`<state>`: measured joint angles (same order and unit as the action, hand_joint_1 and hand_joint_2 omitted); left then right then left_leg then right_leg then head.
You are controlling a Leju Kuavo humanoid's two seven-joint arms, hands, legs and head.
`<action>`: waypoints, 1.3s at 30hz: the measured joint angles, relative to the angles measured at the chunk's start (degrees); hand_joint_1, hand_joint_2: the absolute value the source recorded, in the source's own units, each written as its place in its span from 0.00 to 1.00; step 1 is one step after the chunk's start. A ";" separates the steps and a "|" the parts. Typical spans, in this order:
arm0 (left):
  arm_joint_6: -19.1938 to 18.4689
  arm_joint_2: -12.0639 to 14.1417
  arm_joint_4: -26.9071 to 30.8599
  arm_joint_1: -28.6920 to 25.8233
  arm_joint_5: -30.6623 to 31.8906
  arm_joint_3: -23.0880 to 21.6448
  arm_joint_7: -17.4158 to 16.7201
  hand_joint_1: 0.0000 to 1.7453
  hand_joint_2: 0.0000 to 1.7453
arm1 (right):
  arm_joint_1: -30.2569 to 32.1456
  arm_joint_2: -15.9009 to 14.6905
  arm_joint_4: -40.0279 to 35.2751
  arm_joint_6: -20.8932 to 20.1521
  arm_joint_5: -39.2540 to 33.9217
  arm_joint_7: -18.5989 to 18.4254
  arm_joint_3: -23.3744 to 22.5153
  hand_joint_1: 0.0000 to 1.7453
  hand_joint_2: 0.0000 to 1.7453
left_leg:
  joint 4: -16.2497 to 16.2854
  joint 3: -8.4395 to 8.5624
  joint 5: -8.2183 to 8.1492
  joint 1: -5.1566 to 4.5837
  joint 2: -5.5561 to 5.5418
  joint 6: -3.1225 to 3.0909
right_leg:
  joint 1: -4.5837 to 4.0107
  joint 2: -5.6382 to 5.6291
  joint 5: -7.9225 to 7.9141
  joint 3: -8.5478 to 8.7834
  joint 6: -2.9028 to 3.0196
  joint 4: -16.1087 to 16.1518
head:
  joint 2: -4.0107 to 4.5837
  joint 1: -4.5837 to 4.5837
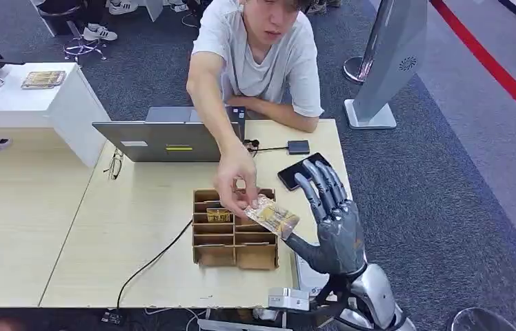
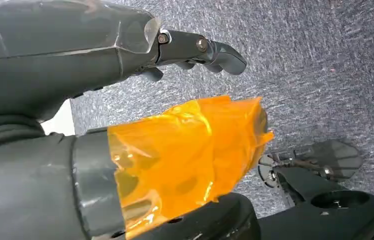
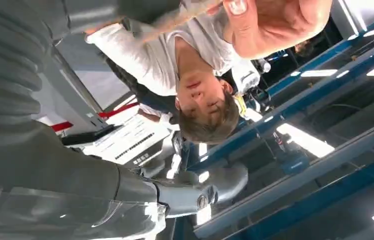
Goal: Pass the card to the sensor for recognition and then transmit it.
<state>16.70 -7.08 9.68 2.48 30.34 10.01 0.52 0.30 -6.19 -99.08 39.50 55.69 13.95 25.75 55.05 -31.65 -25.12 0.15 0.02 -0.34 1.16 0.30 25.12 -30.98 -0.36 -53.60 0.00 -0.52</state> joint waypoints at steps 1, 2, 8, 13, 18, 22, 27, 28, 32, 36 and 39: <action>0.02 0.00 0.00 0.00 0.00 0.00 0.00 0.00 0.00 | -0.03 0.00 0.02 0.00 -0.11 -0.04 0.11 0.98 1.00 | 0.00 0.00 0.00 0.00 0.00 0.00 | 0.00 0.00 0.00 0.00 0.00 0.00 | 0.00 0.00; 0.02 0.00 0.00 0.00 0.00 0.00 0.00 0.00 0.00 | -0.07 0.00 0.05 0.00 -0.15 -0.09 0.22 0.98 1.00 | 0.00 0.00 0.00 0.00 0.00 0.00 | 0.00 0.00 0.00 0.00 0.00 0.00 | 0.00 0.00; 0.04 0.00 0.00 0.00 0.02 0.00 0.00 0.00 0.00 | -0.32 0.00 0.20 0.00 -0.22 -0.53 0.61 1.00 1.00 | 0.00 0.00 0.00 0.00 0.00 0.00 | 0.00 0.00 0.00 0.00 0.00 0.00 | 0.00 0.00; 0.09 0.00 0.00 0.00 0.09 0.00 0.00 0.00 0.00 | -0.53 0.00 0.20 0.00 -0.50 -0.57 0.90 1.00 1.00 | 0.00 0.00 0.00 0.00 0.00 0.00 | 0.00 0.00 0.00 0.00 0.00 0.00 | 0.00 0.00; 0.13 0.00 0.00 0.00 0.11 0.00 0.00 0.00 0.00 | -0.65 0.00 0.20 0.00 -0.94 -0.68 1.27 1.00 1.00 | 0.00 0.00 0.00 0.00 0.00 0.00 | 0.00 0.00 0.00 0.00 0.00 0.00 | 0.00 0.00; 0.13 0.00 0.00 -0.02 0.17 0.00 0.02 0.00 0.00 | -0.65 0.00 0.20 0.02 -0.90 -0.81 1.44 1.00 1.00 | 0.00 0.00 0.00 0.00 0.00 0.00 | 0.00 0.00 0.00 0.00 0.00 0.00 | 0.00 0.00; 0.15 0.00 0.00 -0.02 0.20 0.00 0.02 0.00 0.00 | -0.66 0.00 0.20 0.02 -1.01 -0.96 1.64 1.00 1.00 | 0.00 0.00 0.00 0.00 0.00 0.00 | 0.00 0.00 0.00 0.00 0.00 0.00 | 0.00 0.00; 0.17 0.00 0.00 -0.02 0.22 0.00 0.02 0.00 0.00 | -0.66 0.00 0.20 0.02 -1.01 -0.98 1.68 1.00 1.00 | 0.00 0.00 0.00 0.00 0.00 0.00 | 0.00 0.00 0.00 0.00 0.00 0.00 | 0.00 0.00; 0.22 0.00 0.00 -0.02 0.35 0.00 0.04 0.00 0.00 | -0.68 0.00 0.20 0.02 -1.29 -1.05 1.79 1.00 1.00 | 0.00 0.00 0.00 0.00 0.00 0.00 | 0.00 0.00 0.00 0.00 0.00 0.00 | 0.00 0.00; 0.22 0.00 0.00 -0.03 0.37 0.00 0.09 0.00 0.00 | -0.81 -0.02 0.18 0.00 -3.09 -0.79 1.90 1.00 1.00 | 0.00 0.00 0.00 0.00 0.00 0.00 | 0.00 0.00 0.00 0.00 0.00 0.00 | 0.00 0.00; 0.31 0.00 0.00 -0.04 0.37 0.00 0.17 0.00 0.00 | -0.95 -0.02 0.11 -0.35 -6.72 0.21 2.40 1.00 1.00 | 0.00 0.00 0.00 0.00 0.00 0.00 | 0.00 0.00 0.00 0.00 0.00 0.00 | 0.00 0.00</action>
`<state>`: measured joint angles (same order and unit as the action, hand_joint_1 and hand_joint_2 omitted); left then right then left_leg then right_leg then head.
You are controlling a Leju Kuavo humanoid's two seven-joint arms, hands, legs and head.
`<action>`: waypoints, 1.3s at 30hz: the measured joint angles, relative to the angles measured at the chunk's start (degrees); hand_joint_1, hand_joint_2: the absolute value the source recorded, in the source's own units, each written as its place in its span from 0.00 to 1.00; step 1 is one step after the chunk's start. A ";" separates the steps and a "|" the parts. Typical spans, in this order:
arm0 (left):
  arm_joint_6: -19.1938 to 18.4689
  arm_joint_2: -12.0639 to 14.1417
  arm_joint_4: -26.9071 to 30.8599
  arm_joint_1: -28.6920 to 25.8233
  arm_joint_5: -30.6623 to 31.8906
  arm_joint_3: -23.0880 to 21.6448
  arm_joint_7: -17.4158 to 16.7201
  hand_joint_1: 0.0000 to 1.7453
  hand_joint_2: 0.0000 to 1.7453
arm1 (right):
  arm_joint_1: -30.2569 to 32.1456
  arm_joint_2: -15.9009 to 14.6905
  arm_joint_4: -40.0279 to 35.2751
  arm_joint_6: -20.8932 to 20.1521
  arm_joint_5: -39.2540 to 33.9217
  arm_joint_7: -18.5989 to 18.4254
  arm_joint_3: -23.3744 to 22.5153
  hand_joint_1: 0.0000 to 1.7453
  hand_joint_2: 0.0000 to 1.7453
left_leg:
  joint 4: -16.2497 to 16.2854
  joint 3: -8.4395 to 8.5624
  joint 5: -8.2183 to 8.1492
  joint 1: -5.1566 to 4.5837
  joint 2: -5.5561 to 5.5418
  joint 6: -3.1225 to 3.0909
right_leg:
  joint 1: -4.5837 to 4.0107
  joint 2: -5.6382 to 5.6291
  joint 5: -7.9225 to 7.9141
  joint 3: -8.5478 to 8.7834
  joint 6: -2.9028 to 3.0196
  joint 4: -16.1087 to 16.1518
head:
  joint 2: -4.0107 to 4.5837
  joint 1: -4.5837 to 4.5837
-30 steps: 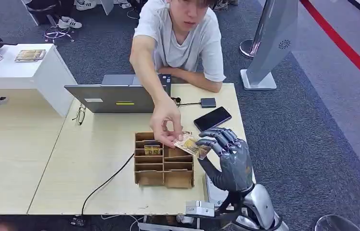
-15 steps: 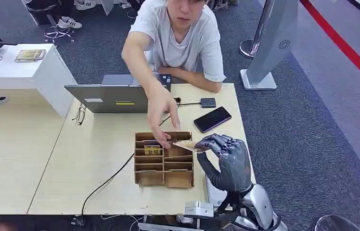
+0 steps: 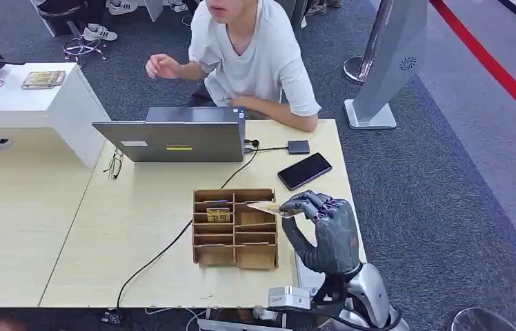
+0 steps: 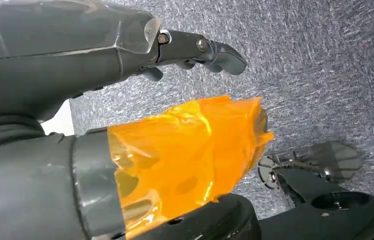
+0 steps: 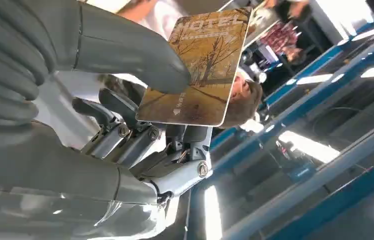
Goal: Pass the card to the sensor for recognition and then transmit it.
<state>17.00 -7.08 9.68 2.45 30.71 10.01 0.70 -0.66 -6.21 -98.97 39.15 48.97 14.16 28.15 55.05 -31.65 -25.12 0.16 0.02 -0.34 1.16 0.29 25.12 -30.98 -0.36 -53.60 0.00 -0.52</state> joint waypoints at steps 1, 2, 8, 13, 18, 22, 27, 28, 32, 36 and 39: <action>0.06 0.00 0.00 -0.01 -0.02 0.00 0.07 0.00 0.00 | -0.02 0.00 -0.13 -0.22 -1.64 0.37 0.33 1.00 1.00 | 0.00 0.00 0.00 0.00 0.00 0.00 | 0.00 0.00 0.00 0.00 0.00 0.00 | 0.00 0.00; 0.11 0.00 0.00 -0.03 -0.02 0.00 0.13 0.00 0.00 | -0.05 -0.02 -0.24 -0.80 -2.99 0.94 0.53 1.00 1.00 | 0.00 0.00 0.00 0.00 0.00 0.00 | 0.00 0.00 0.00 0.00 0.00 0.00 | 0.00 0.00; 0.52 0.02 0.00 -0.13 -0.26 0.00 0.66 0.00 0.00 | -0.12 -0.33 -1.42 -5.77 -13.70 4.57 1.58 1.00 1.00 | 0.00 -0.01 0.00 0.00 0.00 0.00 | 0.00 0.00 0.00 0.00 0.00 0.00 | 0.00 0.00; 0.61 0.02 0.00 -0.21 -0.37 0.02 1.03 0.00 0.00 | -0.17 -0.50 -2.56 -11.70 -22.86 7.39 2.10 1.00 1.00 | 0.00 0.00 0.00 0.00 0.00 0.00 | 0.00 0.00 0.00 0.00 0.00 0.00 | 0.00 0.00; 0.90 0.02 0.00 -0.23 -0.39 0.09 1.16 0.00 0.00 | -0.15 -0.83 -3.32 -18.76 -31.51 9.40 2.14 1.00 1.00 | 0.00 0.00 0.00 0.00 0.00 0.00 | 0.00 0.00 0.00 0.00 0.00 0.00 | 0.00 0.00; 1.07 0.04 0.00 -0.25 -0.37 0.17 1.22 0.00 0.00 | -0.13 -1.00 -3.63 -23.29 -37.01 10.51 2.12 1.00 1.00 | 0.00 0.00 0.00 0.00 0.00 0.00 | 0.00 0.00 0.00 0.00 0.00 0.00 | 0.00 0.00; 1.11 0.11 0.00 -0.25 -0.37 0.53 1.31 0.00 0.00 | -0.10 -1.22 -3.72 -27.96 -41.56 11.41 2.10 1.00 1.00 | 0.00 0.00 0.00 0.00 0.00 0.00 | 0.00 0.00 0.00 -0.01 0.00 0.00 | 0.00 0.02; 1.14 0.13 0.00 -0.25 -0.35 0.59 1.31 0.00 0.00 | -0.10 -1.25 -3.78 -28.77 -42.35 11.59 2.10 1.00 1.00 | 0.00 0.00 0.00 0.00 0.00 0.00 | 0.00 0.00 0.00 -0.01 0.00 0.00 | 0.00 0.00; 1.22 0.18 0.00 -0.26 -0.26 0.70 1.40 0.00 0.00 | -0.08 -1.40 -3.78 -31.37 -44.95 11.81 2.01 1.00 1.00 | 0.00 0.00 0.00 0.00 0.00 0.00 | 0.00 0.00 0.00 -0.01 0.00 0.00 | 0.00 0.00; 1.27 0.17 0.00 -0.26 -0.20 0.83 1.73 0.00 0.00 | -0.05 -1.73 -3.78 -34.25 -47.62 11.81 1.88 1.00 1.00 | 0.00 0.00 0.00 0.00 0.00 0.00 | 0.00 0.00 0.00 -0.01 0.00 0.00 | 0.00 0.00; 1.27 0.20 0.00 -0.26 -0.15 0.98 1.81 0.00 0.00 | -0.03 -2.16 -3.76 -36.43 -49.38 11.59 1.75 1.00 1.00 | 0.00 0.00 0.00 0.00 0.00 0.00 | 0.00 0.00 0.00 -0.01 0.00 0.00 | 0.00 0.00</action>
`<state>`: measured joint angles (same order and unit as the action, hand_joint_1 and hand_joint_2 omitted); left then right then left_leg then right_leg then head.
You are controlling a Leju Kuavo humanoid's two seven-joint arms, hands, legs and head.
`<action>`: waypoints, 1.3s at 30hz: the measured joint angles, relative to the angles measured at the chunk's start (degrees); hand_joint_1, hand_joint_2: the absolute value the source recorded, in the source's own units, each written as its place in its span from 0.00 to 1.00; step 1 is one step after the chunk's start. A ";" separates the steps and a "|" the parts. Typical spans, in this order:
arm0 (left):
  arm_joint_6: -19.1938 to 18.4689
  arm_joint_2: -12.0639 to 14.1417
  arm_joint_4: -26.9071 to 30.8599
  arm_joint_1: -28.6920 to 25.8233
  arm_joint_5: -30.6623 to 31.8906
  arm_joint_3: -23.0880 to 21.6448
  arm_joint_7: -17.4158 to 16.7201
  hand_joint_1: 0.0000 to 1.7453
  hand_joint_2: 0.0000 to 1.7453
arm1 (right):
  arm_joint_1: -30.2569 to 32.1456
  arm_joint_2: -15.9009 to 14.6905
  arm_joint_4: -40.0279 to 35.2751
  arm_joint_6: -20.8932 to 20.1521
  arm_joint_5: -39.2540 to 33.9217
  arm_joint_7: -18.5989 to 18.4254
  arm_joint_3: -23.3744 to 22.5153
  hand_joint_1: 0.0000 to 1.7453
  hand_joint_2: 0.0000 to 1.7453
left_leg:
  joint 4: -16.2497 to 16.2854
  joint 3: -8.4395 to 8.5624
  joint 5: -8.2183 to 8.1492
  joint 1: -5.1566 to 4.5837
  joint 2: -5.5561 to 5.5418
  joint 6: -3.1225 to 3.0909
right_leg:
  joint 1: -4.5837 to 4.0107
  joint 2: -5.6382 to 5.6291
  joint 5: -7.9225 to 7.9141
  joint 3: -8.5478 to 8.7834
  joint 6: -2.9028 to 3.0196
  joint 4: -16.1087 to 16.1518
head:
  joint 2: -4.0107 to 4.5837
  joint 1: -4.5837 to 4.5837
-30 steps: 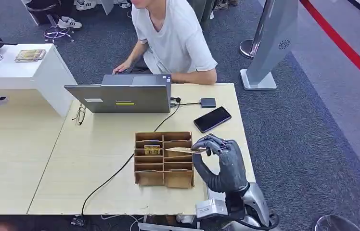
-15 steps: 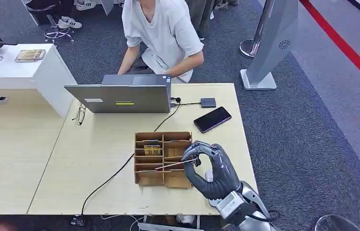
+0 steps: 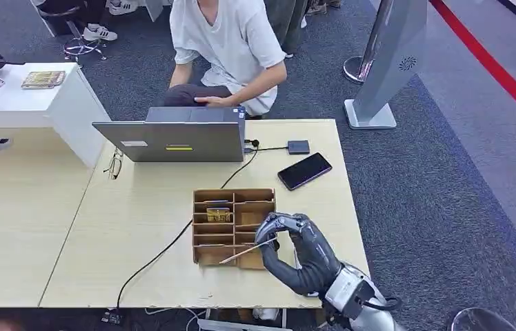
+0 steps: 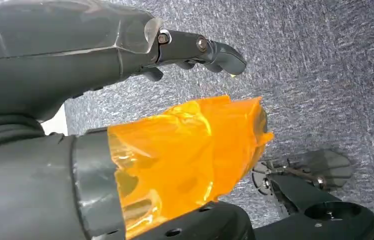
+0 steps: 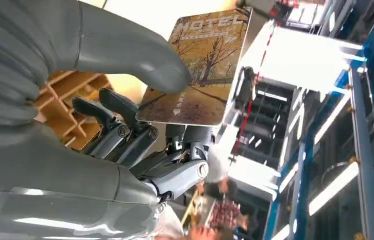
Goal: Pass the card to the sensor for recognition and then transmit it.
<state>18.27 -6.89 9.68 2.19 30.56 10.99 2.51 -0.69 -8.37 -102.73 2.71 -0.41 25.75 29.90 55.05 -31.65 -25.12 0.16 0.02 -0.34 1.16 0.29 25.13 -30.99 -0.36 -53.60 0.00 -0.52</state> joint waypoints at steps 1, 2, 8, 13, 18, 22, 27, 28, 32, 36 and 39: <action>0.00 0.00 0.00 0.00 0.09 0.02 0.00 0.00 0.00 | 0.03 -0.15 0.02 -0.79 -0.75 -0.26 -0.04 1.00 1.00 | 0.00 0.00 0.00 0.00 0.00 0.00 | 0.00 0.00 0.00 0.00 0.00 0.00 | 0.00 0.00; 0.00 0.00 0.00 0.00 0.15 0.04 0.00 0.00 0.00 | 0.07 -0.31 0.13 -1.58 -1.49 -0.59 -0.20 1.00 1.00 | 0.00 0.00 0.00 0.00 0.00 0.00 | 0.00 0.00 0.00 0.00 0.00 0.00 | 0.00 0.00; 0.15 0.04 0.00 0.00 0.39 0.11 0.00 0.00 0.00 | 0.93 -1.09 1.68 -4.72 -4.64 -1.46 -1.33 1.00 1.00 | 0.00 0.00 0.00 0.00 0.00 0.00 | 0.00 0.00 0.00 0.00 0.00 0.00 | 0.00 0.00; 0.28 0.04 0.00 -0.02 0.48 0.13 0.00 0.00 0.00 | 2.03 -1.88 2.93 -5.56 -5.27 -1.88 -1.77 1.00 1.00 | 0.00 -0.01 -0.01 0.00 0.00 0.00 | 0.00 0.00 0.00 -0.01 0.00 0.00 | 0.00 0.00; 0.31 0.04 0.00 -0.03 0.48 0.13 0.00 0.00 0.00 | 2.32 -2.12 3.80 -5.58 -5.42 -1.90 -2.23 1.00 1.00 | 0.00 0.00 0.00 0.00 0.00 0.00 | 0.00 0.00 0.00 -0.01 0.00 0.00 | 0.00 0.00; 0.31 0.04 0.00 -0.03 0.50 0.13 0.00 0.00 0.00 | 2.84 -2.49 4.41 -5.86 -5.58 -2.93 -2.45 1.00 1.00 | 0.00 0.00 0.00 0.00 -0.01 0.00 | 0.00 0.01 0.00 0.00 0.00 0.00 | 0.00 0.00; 0.33 0.04 0.00 -0.05 0.68 0.13 0.00 0.00 0.00 | 3.96 -3.63 5.51 -7.02 -6.56 -3.96 -2.78 1.00 1.00 | 0.00 -0.01 -0.01 0.00 -0.01 -0.01 | 0.00 0.00 0.00 0.00 0.00 0.01 | 0.00 0.00; 0.35 0.04 0.00 -0.05 0.72 0.13 0.00 0.00 0.00 | 4.15 -3.98 5.79 -7.37 -6.98 -4.15 -2.89 1.00 1.00 | 0.00 -0.01 -0.01 0.00 -0.01 -0.01 | 0.00 0.00 0.00 -0.01 0.00 0.01 | 0.00 0.00; 0.35 0.04 0.00 -0.06 0.81 0.20 0.00 0.00 0.00 | 5.08 -5.29 6.73 -8.48 -7.83 -5.07 -3.23 1.00 1.00 | 0.00 -0.01 -0.01 0.00 -0.01 -0.01 | 0.00 0.01 0.01 -0.01 -0.01 0.01 | 0.00 0.00; 0.37 0.07 0.00 -0.07 0.90 0.35 0.00 0.00 0.00 | 5.99 -6.97 7.56 -8.88 -7.92 -5.71 -3.96 1.00 1.00 | 0.00 -0.01 -0.02 -0.01 0.00 -0.02 | 0.00 0.01 0.01 -0.01 -0.01 0.01 | 0.00 0.00; 0.37 0.09 0.00 -0.07 0.96 0.50 0.00 0.00 0.00 | 6.60 -8.09 8.06 -8.88 -8.33 -5.99 -4.22 1.00 1.00 | 0.00 -0.01 -0.02 -0.01 0.00 -0.02 | 0.00 0.01 0.01 -0.01 -0.01 0.01 | 0.00 0.00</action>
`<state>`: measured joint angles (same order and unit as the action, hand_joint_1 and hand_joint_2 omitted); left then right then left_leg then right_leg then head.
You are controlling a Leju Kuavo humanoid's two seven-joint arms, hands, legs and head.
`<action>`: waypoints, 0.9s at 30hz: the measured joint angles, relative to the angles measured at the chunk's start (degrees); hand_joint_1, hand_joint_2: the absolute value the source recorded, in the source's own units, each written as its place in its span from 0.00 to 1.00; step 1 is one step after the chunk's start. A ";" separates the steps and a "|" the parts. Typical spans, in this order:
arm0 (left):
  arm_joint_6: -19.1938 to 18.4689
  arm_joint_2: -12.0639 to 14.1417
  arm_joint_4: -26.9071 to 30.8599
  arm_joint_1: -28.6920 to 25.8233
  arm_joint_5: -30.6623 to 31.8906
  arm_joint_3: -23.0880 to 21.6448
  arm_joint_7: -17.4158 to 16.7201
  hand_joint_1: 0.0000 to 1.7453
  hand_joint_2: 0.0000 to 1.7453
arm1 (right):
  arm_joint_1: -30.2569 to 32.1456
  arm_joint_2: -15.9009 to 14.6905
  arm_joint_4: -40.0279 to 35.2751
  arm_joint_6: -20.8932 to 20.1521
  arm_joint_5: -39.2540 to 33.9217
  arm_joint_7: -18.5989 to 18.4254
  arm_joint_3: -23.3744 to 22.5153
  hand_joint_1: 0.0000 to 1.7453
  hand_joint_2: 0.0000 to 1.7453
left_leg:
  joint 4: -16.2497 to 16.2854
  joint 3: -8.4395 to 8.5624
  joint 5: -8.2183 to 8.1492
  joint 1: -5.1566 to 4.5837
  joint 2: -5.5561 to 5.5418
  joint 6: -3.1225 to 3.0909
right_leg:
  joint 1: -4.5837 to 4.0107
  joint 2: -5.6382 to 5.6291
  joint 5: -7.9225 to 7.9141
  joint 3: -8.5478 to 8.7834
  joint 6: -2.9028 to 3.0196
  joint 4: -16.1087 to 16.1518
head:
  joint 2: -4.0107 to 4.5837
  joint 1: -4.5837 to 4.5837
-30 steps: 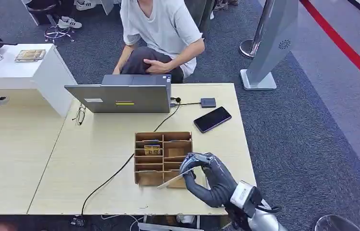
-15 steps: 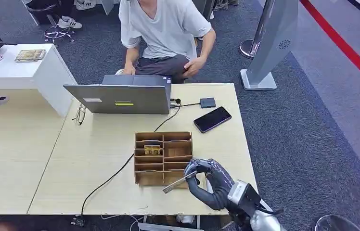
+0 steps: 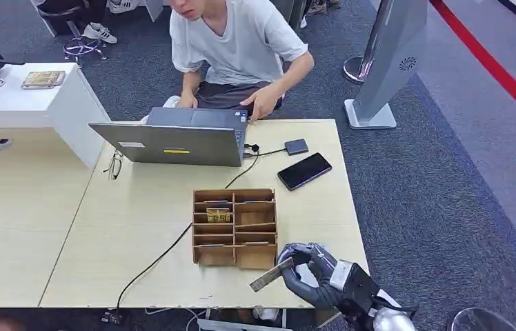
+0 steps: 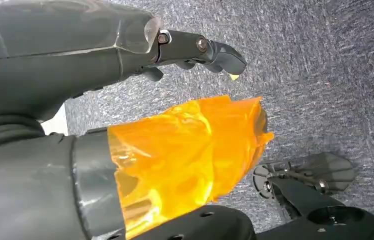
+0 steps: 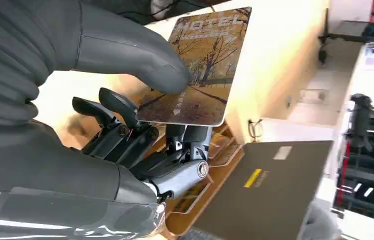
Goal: Pass the card to the sensor for recognition and then transmit it.
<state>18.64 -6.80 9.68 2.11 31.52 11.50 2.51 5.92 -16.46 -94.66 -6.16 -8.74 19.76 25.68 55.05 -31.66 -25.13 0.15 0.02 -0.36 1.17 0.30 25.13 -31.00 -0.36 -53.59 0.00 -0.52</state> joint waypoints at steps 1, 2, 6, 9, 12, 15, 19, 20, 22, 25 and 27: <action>0.00 0.04 0.00 0.00 0.02 0.02 0.00 0.00 0.00 | 0.19 -0.33 0.13 0.02 -0.15 -0.04 -0.09 1.00 1.00 | 0.00 0.00 0.00 0.00 0.00 0.00 | 0.00 0.00 0.00 0.00 0.00 0.00 | 0.00 0.00; -0.02 0.04 0.00 0.00 0.04 0.02 0.00 0.00 0.00 | 0.31 -0.68 0.26 0.04 -0.29 -0.17 -0.13 1.00 1.00 | 0.00 0.00 0.00 0.00 0.00 0.00 | 0.00 0.00 0.00 0.00 0.00 0.00 | 0.00 0.00; 0.00 0.13 0.00 0.00 0.20 0.07 0.00 0.00 0.00 | 0.70 -2.01 0.74 0.26 -0.33 -0.63 -0.33 1.00 1.00 | 0.00 0.00 0.00 0.00 0.00 0.00 | 0.00 0.00 0.00 -0.01 0.00 0.00 | 0.00 0.02; 0.00 0.13 0.00 0.00 0.31 0.09 0.00 0.00 0.00 | 0.91 -2.93 1.09 0.55 -0.07 -1.25 -0.70 1.00 1.00 | 0.00 0.00 0.00 0.00 0.00 0.00 | 0.00 0.00 0.00 0.00 0.00 0.00 | 0.00 0.00; 0.00 0.13 0.00 0.00 0.35 0.13 0.00 0.00 0.00 | 1.07 -3.82 1.35 1.03 0.09 -1.83 -1.12 1.00 1.00 | 0.00 0.00 0.00 0.00 0.00 0.00 | 0.00 0.00 0.00 0.00 0.00 0.00 | 0.00 0.00; 0.00 0.13 0.00 0.00 0.37 0.17 0.00 0.00 0.00 | 1.16 -4.50 1.51 1.59 0.90 -2.27 -1.20 1.00 1.00 | 0.00 0.00 0.00 0.00 0.00 0.00 | 0.00 0.00 0.00 0.00 0.00 0.00 | 0.00 0.00; 0.02 0.13 0.00 0.00 0.42 0.42 0.00 0.00 0.00 | 1.17 -5.20 1.64 2.40 2.08 -3.06 -1.25 1.00 1.00 | 0.00 0.00 0.00 0.00 0.00 0.00 | 0.00 0.00 0.00 0.00 0.00 0.00 | 0.00 0.00; 0.04 0.13 0.00 0.00 0.48 0.44 0.00 0.00 0.00 | 1.16 -5.38 1.64 2.67 2.49 -3.24 -1.25 1.00 1.00 | 0.00 0.00 0.00 0.00 0.00 0.00 | 0.00 0.00 0.00 0.00 0.00 0.00 | 0.00 0.02; 0.13 0.13 0.00 0.00 0.52 0.50 0.00 0.00 0.00 | 1.16 -5.69 1.64 3.37 3.30 -3.63 -1.25 1.00 1.00 | 0.00 0.00 0.00 0.00 0.00 0.00 | 0.00 0.00 0.00 0.00 0.00 0.00 | 0.00 0.00; 0.15 0.13 0.00 0.00 0.55 0.52 -0.02 0.00 0.00 | 1.15 -5.86 1.66 4.00 4.02 -4.02 -1.27 1.00 1.00 | 0.00 0.00 0.00 0.00 0.00 0.00 | 0.00 0.00 0.00 0.00 0.00 0.00 | 0.00 0.00; 0.22 0.13 0.00 0.00 0.57 0.52 -0.02 0.00 0.00 | 1.15 -5.88 1.66 4.48 4.87 -4.26 -1.27 1.00 1.00 | 0.00 0.00 0.00 0.00 0.00 0.00 | 0.00 0.00 0.00 0.00 0.00 0.00 | 0.00 0.00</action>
<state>18.86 -6.67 9.68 2.11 32.09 12.02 2.49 7.07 -22.34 -93.00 -1.69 -3.87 15.50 24.41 55.05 -31.67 -25.13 0.15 0.02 -0.35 1.16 0.30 25.13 -31.00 -0.36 -53.59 0.00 -0.52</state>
